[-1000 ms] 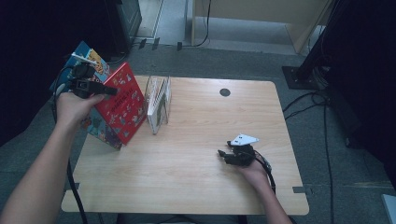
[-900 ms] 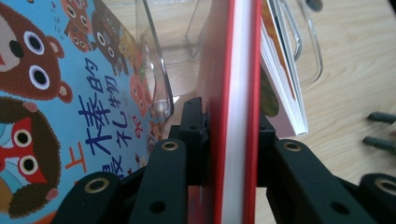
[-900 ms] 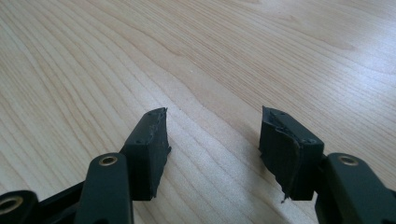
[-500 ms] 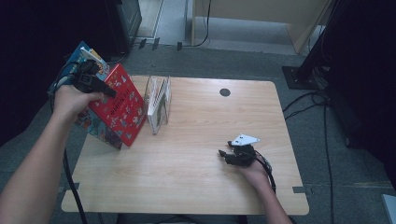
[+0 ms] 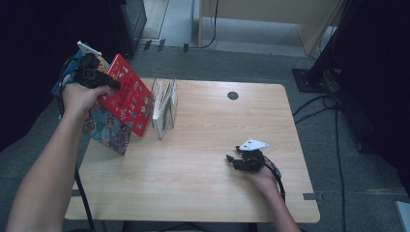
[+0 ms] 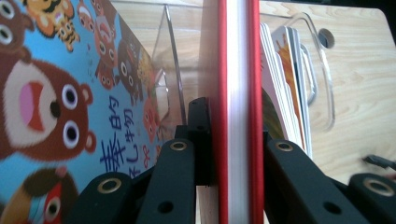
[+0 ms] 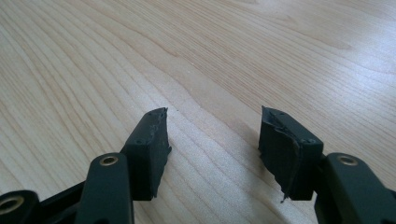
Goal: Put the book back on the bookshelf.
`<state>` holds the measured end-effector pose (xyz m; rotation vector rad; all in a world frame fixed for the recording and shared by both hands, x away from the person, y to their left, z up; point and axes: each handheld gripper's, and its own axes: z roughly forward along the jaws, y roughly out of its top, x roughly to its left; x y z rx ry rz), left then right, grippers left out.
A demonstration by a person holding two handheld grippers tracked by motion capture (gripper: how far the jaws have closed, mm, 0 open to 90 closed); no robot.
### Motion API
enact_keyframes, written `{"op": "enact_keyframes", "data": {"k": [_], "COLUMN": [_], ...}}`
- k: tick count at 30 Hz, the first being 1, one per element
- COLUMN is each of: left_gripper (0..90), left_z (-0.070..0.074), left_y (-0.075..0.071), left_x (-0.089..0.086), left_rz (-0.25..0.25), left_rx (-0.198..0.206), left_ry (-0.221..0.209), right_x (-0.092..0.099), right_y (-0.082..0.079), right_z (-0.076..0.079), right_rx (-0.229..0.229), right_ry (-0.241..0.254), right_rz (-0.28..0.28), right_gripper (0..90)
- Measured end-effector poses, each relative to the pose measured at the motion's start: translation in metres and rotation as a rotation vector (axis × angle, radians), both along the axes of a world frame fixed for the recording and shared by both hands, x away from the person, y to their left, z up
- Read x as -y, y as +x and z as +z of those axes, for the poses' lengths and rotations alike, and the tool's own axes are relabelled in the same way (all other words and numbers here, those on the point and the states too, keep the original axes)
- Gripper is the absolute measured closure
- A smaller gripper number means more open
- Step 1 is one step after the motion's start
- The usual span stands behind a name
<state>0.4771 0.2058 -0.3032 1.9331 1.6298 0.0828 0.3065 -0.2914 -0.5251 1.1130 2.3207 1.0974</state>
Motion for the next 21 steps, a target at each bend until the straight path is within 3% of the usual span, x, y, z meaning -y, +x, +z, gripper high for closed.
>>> {"op": "enact_keyframes", "data": {"k": [5, 7, 9, 10, 11, 13, 16, 18, 21], "left_gripper": [79.4, 78.1, 67.7, 67.7, 56.9, 55.0, 51.4, 49.8, 48.6], "left_z": [-0.010, -0.009, -0.008, -0.007, -0.008, -0.008, 0.003, 0.006, 0.016], "left_y": [0.007, 0.007, 0.007, 0.007, 0.007, 0.006, -0.003, -0.006, -0.021], "left_x": [0.004, 0.006, 0.007, 0.007, 0.005, 0.002, -0.010, -0.012, -0.019], "left_rz": [0.000, -0.008, -0.010, -0.005, 0.005, 0.006, 0.020, 0.021, 0.021], "left_rx": [0.005, 0.020, 0.027, 0.030, 0.006, -0.002, 0.035, 0.039, 0.062], "left_ry": [-0.007, 0.014, 0.027, 0.043, 0.061, 0.059, -0.001, -0.007, 0.027], "right_x": [0.000, 0.000, 0.000, 0.000, 0.001, 0.001, 0.002, 0.003, 0.004], "right_y": [-0.001, -0.002, -0.003, -0.004, -0.004, -0.005, -0.006, -0.006, -0.008], "right_z": [0.000, 0.000, 0.000, 0.000, 0.000, 0.000, 0.000, 0.000, 0.000], "right_rx": [0.004, 0.001, 0.004, 0.002, 0.001, 0.003, 0.002, 0.002, -0.002], "right_ry": [-0.001, -0.001, 0.001, -0.001, 0.000, 0.000, 0.000, -0.001, -0.001], "right_rz": [-0.010, -0.016, -0.017, -0.018, -0.020, -0.020, -0.020, -0.019, -0.017], "right_gripper": [42.4, 42.4, 42.3, 42.3, 42.2, 42.0, 41.8, 41.7, 39.8]}}
